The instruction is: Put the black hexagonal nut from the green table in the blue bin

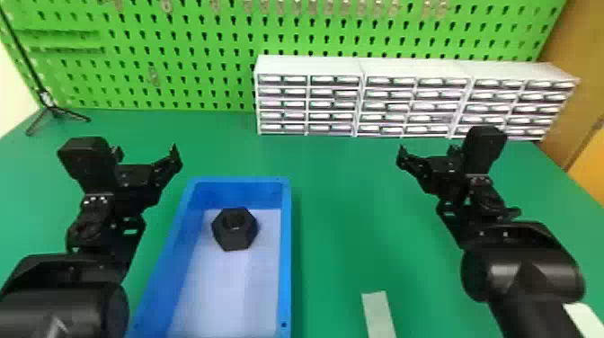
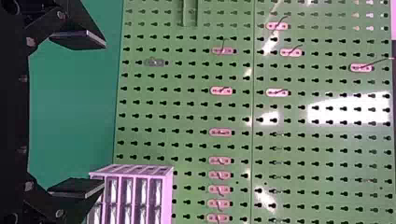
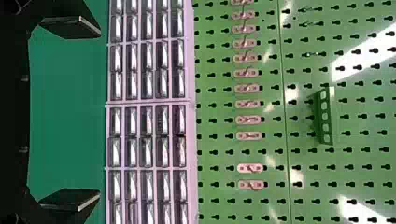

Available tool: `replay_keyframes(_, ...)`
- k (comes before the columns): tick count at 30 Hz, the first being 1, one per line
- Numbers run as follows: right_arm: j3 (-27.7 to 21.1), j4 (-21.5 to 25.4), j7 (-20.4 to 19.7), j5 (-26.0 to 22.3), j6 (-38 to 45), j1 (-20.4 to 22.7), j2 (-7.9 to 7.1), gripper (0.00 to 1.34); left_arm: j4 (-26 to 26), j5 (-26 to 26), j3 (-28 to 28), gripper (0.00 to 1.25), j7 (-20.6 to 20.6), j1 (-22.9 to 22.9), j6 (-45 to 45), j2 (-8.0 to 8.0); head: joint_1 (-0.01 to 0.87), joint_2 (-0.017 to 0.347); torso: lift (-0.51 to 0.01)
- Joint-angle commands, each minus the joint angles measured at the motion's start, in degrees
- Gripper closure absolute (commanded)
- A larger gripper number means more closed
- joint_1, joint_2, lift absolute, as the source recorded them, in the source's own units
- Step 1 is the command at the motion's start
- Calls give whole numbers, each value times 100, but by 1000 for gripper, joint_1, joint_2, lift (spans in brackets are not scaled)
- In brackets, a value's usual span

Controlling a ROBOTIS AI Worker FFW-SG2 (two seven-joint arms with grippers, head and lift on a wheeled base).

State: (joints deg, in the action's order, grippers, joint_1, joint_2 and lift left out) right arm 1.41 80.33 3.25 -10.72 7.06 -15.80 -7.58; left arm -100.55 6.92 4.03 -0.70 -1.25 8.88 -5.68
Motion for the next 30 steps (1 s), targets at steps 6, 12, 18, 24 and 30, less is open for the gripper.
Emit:
replay_keyframes(6,8,0,0,0,-3,7,11,98,0,-7,1,223,0,11,0,5,686,28,-96)
replay_keyframes(12,-106,70,0,264,-65,78,204,98,0,-7,1,223,0,11,-9,5,686,28,-96)
replay_keyframes(18,-159,211,0,387,-56,157,389,94,0,-7,-16,223,-9,11,0,5,686,28,-96)
replay_keyframes(24,-167,343,0,395,-38,236,486,94,0,-7,-25,223,-18,2,0,5,686,28,-96)
replay_keyframes(30,-141,395,0,404,-38,288,503,94,0,-15,-25,223,-35,2,-9,5,686,28,-96)
